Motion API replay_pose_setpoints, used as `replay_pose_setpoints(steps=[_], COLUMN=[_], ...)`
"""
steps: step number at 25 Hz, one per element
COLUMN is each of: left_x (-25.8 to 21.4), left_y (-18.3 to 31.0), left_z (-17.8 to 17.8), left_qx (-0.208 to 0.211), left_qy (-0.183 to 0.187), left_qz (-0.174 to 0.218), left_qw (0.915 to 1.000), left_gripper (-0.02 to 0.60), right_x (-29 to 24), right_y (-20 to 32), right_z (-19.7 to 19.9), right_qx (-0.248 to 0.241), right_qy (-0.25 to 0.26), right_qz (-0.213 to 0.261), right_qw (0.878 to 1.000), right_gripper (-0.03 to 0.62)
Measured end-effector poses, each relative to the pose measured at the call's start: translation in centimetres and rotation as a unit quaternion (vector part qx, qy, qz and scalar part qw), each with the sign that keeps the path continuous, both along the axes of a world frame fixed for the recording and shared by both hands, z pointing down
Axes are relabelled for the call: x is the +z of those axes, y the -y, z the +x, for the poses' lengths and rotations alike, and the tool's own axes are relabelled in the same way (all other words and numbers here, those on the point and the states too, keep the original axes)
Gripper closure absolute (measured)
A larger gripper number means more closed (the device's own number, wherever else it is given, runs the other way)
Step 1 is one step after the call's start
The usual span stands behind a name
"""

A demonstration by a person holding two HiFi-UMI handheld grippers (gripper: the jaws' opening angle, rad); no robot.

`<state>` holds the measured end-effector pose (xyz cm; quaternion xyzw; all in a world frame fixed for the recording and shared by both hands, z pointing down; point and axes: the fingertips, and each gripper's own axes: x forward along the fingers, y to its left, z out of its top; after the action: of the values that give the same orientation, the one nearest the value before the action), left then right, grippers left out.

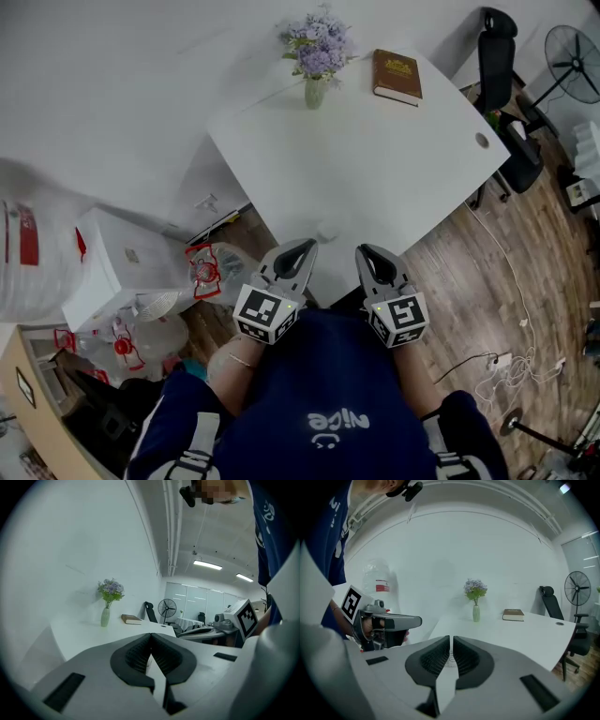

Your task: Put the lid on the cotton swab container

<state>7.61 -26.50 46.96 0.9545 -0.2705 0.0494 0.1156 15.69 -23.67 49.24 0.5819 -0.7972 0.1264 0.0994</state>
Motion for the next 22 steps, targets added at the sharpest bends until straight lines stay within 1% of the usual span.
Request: replay_pose_setpoints(steps=[8, 16, 22], left_x=[0.2, 0.3, 0.4], left_y=[-0.7, -1.3, -1.4], left_z=[0.4, 1.2, 1.7], left_qx=[0.006, 0.011, 0.010], left_qy=[0.001, 0.009, 0.015], left_qz=[-0.005, -0.003, 0.001], left_qw=[1.0000, 0.9999, 0.9998], left_gripper=[0.562, 0.563, 0.563], right_x=[0.1, 0.2, 0.2], right_y=[-0.6, -1.2, -1.1], right_z=[0.0, 1.0, 1.2], right_qx=[-0.006, 0.001, -0.010], right_qy=[-0.010, 0.000, -0.014], right_qz=[0.001, 0.001, 0.002], right_qw=[1.000, 1.000, 1.000], right_gripper=[0.537, 0.539, 0.539])
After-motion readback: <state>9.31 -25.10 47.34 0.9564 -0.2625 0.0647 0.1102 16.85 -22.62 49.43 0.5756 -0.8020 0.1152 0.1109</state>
